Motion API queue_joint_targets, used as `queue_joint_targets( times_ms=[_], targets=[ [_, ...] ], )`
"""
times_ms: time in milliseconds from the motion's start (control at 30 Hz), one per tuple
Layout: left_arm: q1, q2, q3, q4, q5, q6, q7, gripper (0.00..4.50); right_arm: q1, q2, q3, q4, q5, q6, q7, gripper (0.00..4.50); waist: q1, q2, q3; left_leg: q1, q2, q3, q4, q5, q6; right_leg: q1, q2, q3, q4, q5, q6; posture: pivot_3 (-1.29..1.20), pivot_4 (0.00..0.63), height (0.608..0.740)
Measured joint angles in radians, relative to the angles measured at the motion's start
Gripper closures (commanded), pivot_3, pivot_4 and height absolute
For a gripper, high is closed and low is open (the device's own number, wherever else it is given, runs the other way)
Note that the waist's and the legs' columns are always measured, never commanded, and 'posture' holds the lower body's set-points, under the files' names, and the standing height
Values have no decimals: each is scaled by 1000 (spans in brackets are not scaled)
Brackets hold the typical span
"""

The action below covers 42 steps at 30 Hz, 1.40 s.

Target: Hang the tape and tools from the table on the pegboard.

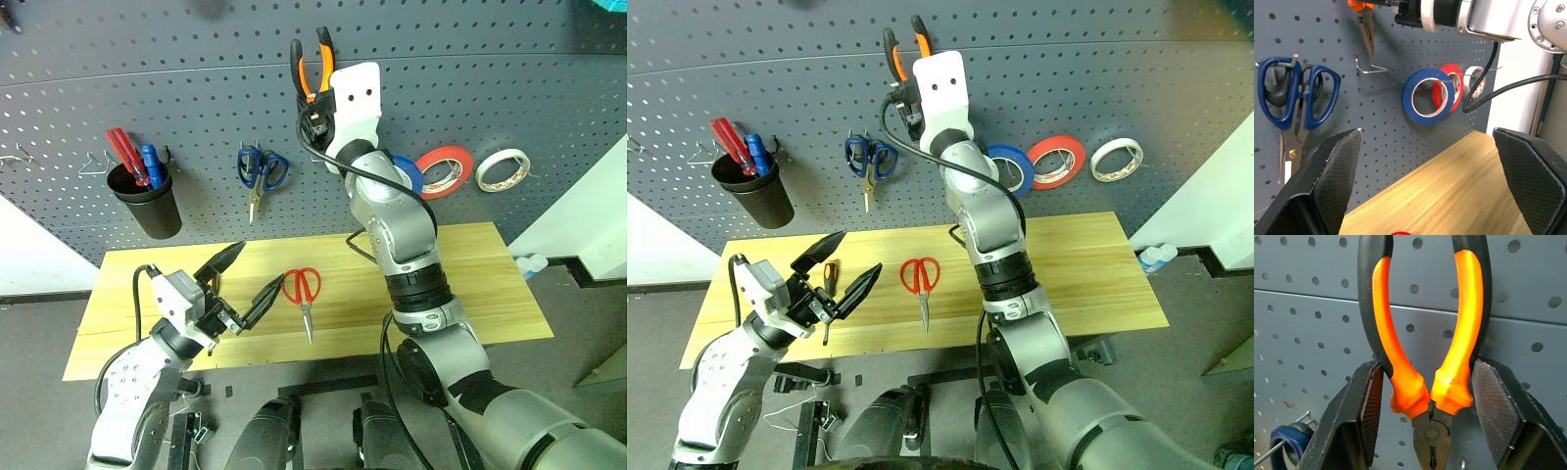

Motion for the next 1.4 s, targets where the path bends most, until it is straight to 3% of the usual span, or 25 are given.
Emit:
queue_joint_targets(
  times_ms=[700,900,1400],
  targets=[
    [31,23,10,-58,-18,46,17,0,44,28,0,4,1,4,-15,2104,0,2,15,0,0,0,-5,0,1,-2,-1,0,-3,0,-1,165,240,740],
    [30,26,11,-58,-20,47,18,0,44,33,-3,4,2,6,-14,98,0,2,15,0,0,0,-10,0,0,-4,-1,0,-4,-1,-3,161,237,740],
    [8,21,9,-53,-20,45,16,0,44,20,1,4,-1,10,7,44,-1,2,15,0,1,0,-13,1,-2,-5,-1,0,-4,-2,-4,145,211,740]
  ],
)
